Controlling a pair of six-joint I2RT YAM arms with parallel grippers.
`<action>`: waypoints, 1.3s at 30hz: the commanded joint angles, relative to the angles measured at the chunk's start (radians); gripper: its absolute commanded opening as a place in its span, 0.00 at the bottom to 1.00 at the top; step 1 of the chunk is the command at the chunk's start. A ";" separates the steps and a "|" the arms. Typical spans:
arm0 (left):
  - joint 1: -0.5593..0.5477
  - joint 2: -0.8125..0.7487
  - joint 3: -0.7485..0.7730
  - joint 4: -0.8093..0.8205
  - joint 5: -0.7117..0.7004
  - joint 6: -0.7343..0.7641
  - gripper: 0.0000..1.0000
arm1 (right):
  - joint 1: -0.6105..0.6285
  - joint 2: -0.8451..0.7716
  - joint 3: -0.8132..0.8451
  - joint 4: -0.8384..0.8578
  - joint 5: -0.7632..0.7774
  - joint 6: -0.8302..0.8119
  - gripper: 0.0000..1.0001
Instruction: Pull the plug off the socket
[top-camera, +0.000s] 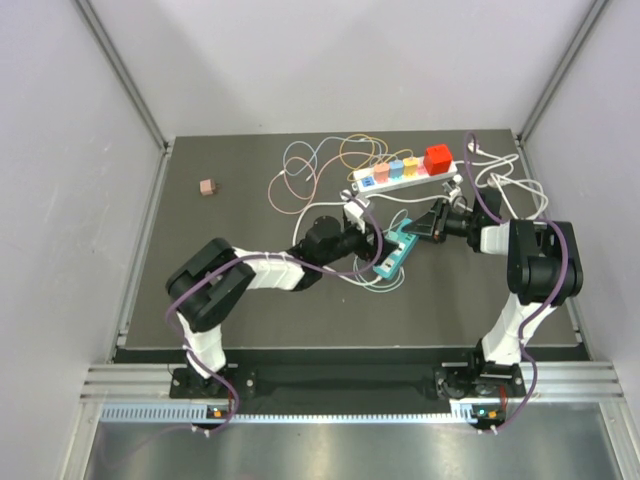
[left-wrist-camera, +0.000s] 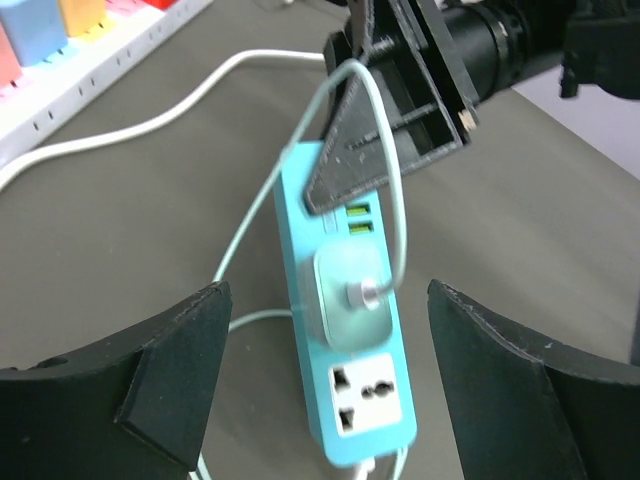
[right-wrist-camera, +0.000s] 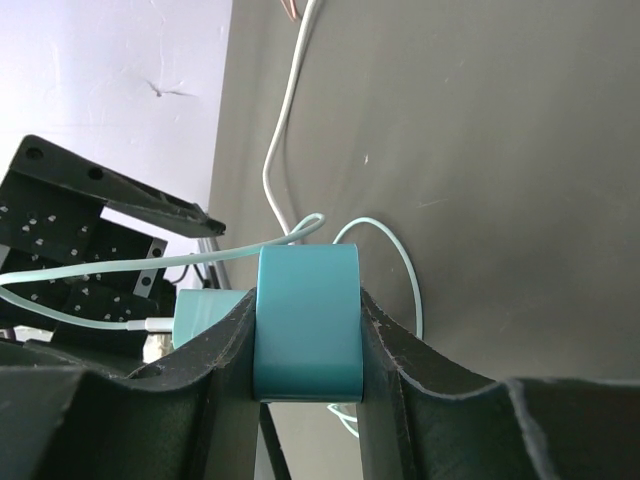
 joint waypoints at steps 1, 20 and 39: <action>-0.018 0.032 0.074 -0.002 -0.060 0.034 0.83 | -0.008 -0.047 0.019 0.038 -0.035 0.005 0.00; -0.137 0.111 0.277 -0.353 -0.367 0.220 0.52 | -0.007 -0.043 0.018 0.048 -0.038 0.028 0.00; -0.137 -0.087 0.203 -0.274 -0.352 0.156 0.00 | -0.046 -0.050 0.016 -0.014 0.009 -0.028 0.00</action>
